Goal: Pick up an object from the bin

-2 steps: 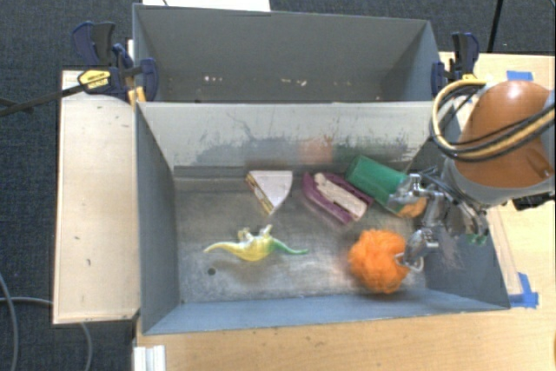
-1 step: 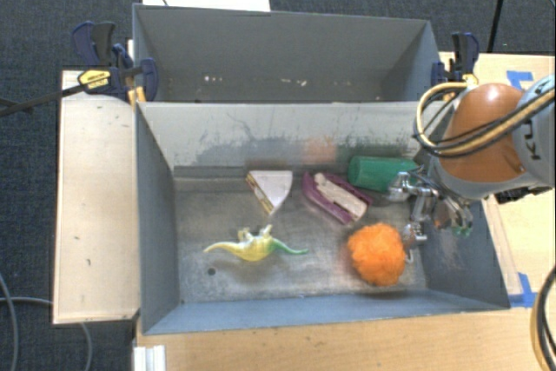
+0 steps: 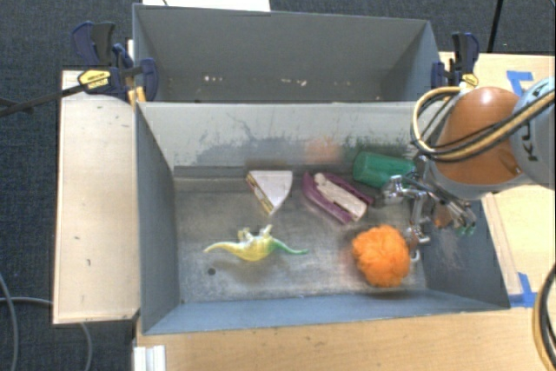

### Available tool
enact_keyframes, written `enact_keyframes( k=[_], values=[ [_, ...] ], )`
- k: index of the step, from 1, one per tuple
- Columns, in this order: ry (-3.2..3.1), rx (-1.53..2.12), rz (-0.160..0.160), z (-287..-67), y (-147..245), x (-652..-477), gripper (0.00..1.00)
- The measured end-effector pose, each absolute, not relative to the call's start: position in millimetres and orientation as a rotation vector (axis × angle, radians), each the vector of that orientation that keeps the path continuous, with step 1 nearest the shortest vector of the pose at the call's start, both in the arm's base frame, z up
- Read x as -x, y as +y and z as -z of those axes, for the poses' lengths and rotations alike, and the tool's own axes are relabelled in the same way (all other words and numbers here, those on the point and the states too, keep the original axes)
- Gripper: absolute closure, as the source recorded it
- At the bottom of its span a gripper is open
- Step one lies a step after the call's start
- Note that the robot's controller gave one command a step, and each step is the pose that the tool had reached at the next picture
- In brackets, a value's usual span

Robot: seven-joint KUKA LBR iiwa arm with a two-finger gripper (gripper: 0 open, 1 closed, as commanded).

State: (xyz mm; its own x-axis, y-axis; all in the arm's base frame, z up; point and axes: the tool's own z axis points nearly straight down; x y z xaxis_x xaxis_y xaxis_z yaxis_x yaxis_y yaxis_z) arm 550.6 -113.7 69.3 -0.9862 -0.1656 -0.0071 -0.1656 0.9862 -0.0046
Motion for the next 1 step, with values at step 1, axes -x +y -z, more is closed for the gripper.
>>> enact_keyframes(
  k=[1],
  values=[
    [3.087, 0.543, 0.004, -76.4, -101.0, -524.7, 0.00]
  ],
)
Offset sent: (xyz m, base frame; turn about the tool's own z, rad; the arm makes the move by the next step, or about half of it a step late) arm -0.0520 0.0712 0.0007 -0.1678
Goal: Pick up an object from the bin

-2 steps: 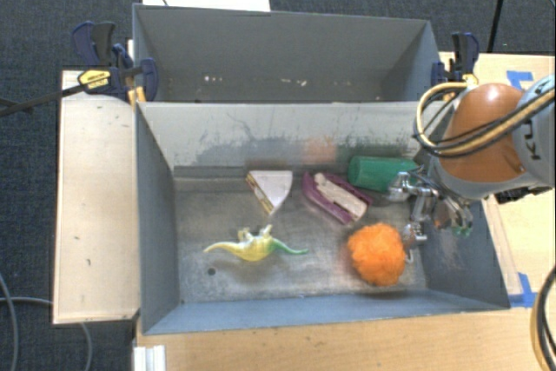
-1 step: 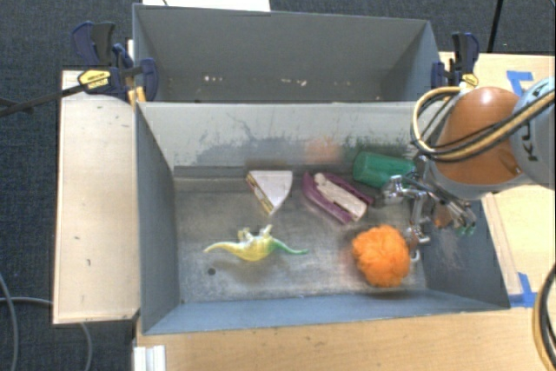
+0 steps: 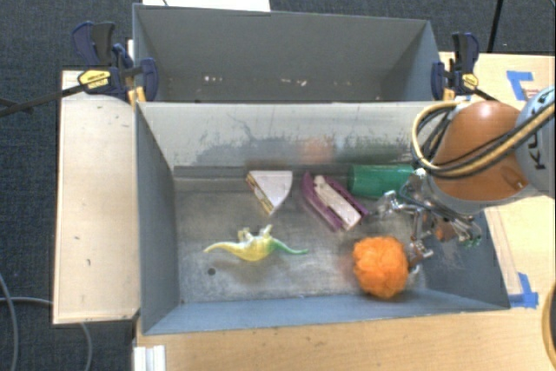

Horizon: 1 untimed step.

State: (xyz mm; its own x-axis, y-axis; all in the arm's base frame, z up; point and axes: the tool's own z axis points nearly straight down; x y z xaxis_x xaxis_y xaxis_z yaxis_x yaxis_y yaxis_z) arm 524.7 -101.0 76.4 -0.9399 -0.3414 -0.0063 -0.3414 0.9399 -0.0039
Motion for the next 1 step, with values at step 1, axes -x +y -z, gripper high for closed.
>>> enact_keyframes(
  k=[1],
  values=[
    [3.130, 0.229, 0.004, -74.8, -81.7, -514.4, 0.00]
  ],
)
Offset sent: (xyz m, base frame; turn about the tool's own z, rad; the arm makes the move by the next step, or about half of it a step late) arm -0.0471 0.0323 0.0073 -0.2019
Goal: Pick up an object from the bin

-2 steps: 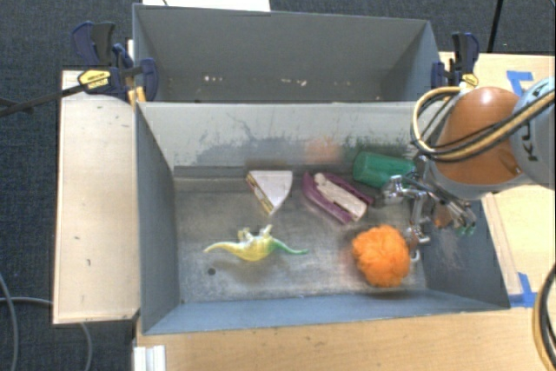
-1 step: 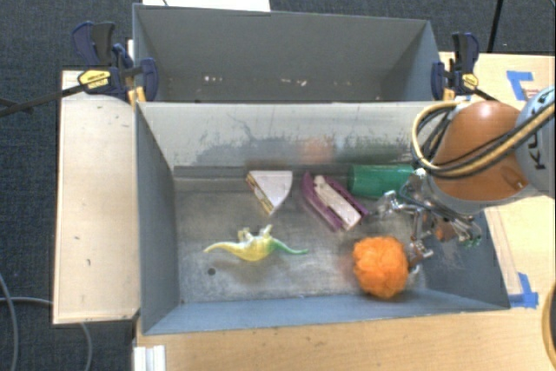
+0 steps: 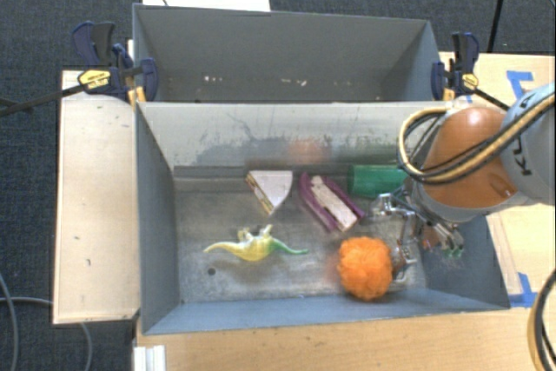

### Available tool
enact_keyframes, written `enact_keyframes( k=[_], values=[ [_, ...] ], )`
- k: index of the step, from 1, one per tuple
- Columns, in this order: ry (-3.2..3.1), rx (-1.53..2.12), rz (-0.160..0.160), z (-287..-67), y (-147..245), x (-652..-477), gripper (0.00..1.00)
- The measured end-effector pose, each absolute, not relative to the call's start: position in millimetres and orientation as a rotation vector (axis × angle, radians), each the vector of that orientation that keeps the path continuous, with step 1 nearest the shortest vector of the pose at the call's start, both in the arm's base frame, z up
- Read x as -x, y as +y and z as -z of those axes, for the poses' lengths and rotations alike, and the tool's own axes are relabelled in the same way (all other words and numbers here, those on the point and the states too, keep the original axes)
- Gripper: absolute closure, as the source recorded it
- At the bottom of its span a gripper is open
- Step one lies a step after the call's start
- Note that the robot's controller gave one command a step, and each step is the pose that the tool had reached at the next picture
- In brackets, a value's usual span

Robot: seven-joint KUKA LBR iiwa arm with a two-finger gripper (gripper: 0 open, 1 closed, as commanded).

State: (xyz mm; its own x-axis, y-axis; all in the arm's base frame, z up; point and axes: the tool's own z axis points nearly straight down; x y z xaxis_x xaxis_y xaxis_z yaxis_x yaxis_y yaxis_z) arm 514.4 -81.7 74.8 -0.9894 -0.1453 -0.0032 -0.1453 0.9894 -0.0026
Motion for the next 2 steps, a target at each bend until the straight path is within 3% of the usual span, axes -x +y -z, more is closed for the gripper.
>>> enact_keyframes(
  k=[1, 2],
  values=[
    [3.101, 0.482, 0.001, -79, -73, -497.8, 0.00],
    [3.134, 0.217, 0.000, -80, -59, -479.8, 1.00]
  ],
)
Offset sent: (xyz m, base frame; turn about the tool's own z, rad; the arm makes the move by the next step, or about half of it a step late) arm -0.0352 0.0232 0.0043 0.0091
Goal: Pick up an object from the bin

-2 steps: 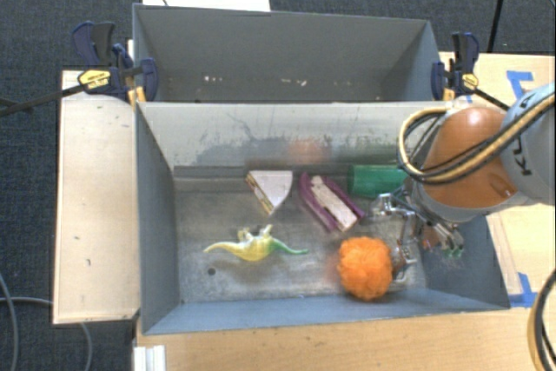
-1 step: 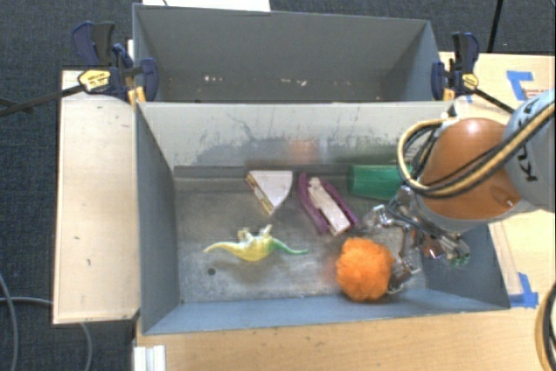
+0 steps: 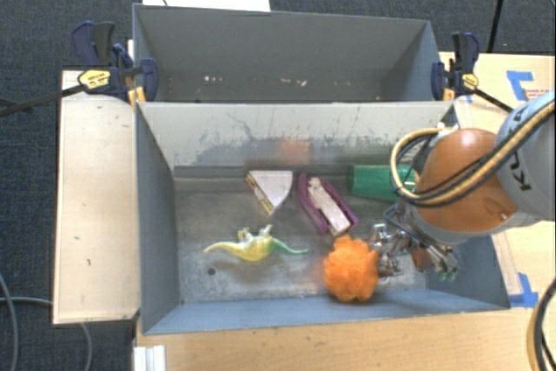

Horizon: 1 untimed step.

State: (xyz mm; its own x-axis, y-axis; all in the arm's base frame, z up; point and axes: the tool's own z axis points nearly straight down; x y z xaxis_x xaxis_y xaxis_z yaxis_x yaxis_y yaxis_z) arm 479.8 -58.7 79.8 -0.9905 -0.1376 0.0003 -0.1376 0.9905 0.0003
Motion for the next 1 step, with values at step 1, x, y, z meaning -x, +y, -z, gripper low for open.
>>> enact_keyframes(
  k=[1],
  values=[
    [-3.144, -0.219, -0.002, -80.7, -58.7, -482.4, 0.00]
  ],
)
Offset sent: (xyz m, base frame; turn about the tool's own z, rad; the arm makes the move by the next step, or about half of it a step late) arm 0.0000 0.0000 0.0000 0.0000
